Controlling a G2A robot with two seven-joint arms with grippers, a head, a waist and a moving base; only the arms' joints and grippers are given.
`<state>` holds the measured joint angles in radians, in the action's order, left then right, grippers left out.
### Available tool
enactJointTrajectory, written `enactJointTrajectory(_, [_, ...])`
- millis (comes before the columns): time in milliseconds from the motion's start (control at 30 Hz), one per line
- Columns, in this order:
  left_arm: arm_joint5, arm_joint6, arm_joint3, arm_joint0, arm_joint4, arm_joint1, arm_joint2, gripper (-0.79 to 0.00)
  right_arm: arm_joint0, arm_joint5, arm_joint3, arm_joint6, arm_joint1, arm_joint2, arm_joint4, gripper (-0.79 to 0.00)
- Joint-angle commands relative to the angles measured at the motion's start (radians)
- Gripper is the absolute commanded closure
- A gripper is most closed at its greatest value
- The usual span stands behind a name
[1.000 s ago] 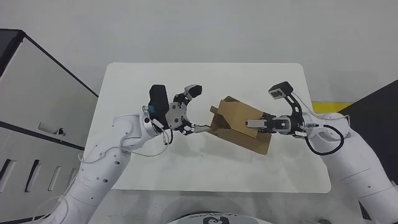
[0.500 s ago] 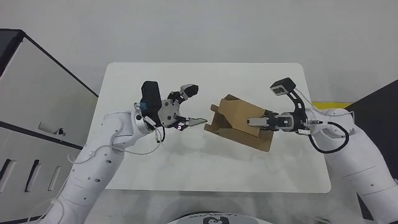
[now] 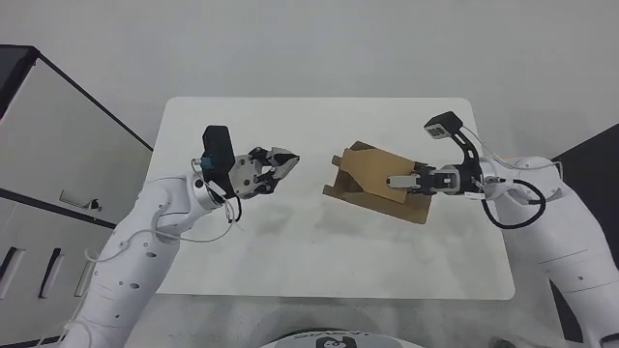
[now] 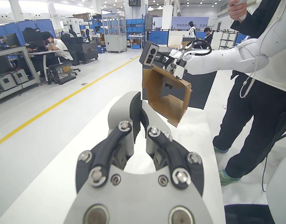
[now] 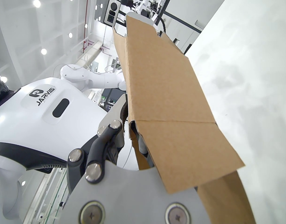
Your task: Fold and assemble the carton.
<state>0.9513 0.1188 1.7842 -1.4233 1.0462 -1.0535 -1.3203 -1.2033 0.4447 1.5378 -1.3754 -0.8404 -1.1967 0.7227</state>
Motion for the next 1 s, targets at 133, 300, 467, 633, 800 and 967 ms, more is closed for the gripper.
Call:
enactJointTrajectory(133, [0.013,-0.059,0.001,-0.020,-0.043,0.007,-0.015,0.000,0.123,-0.103,-0.039,-0.104,-0.007,0.044,-0.013,0.000])
enactJointTrajectory(300, [0.007,-0.077,0.004,-0.015,-0.054,0.005,0.009,0.000,0.239,-0.160,-0.084,-0.160,-0.023,0.126,-0.030,0.000])
enactJointTrajectory(467, [0.008,-0.071,-0.006,-0.008,-0.052,0.003,0.029,0.000,0.342,-0.160,-0.127,-0.160,-0.035,0.234,-0.020,0.000])
enactJointTrajectory(633, [0.005,-0.057,-0.021,-0.007,-0.050,0.003,0.029,0.000,0.433,-0.160,-0.171,-0.160,-0.042,0.320,0.009,0.000])
enactJointTrajectory(800, [-0.005,-0.058,-0.019,-0.006,-0.041,0.003,0.029,0.000,0.442,-0.160,-0.182,-0.160,-0.042,0.326,0.011,0.000])
enactJointTrajectory(967, [-0.017,-0.061,-0.016,-0.009,-0.045,0.002,0.033,0.000,0.439,-0.159,-0.180,-0.153,-0.043,0.325,0.011,0.000])
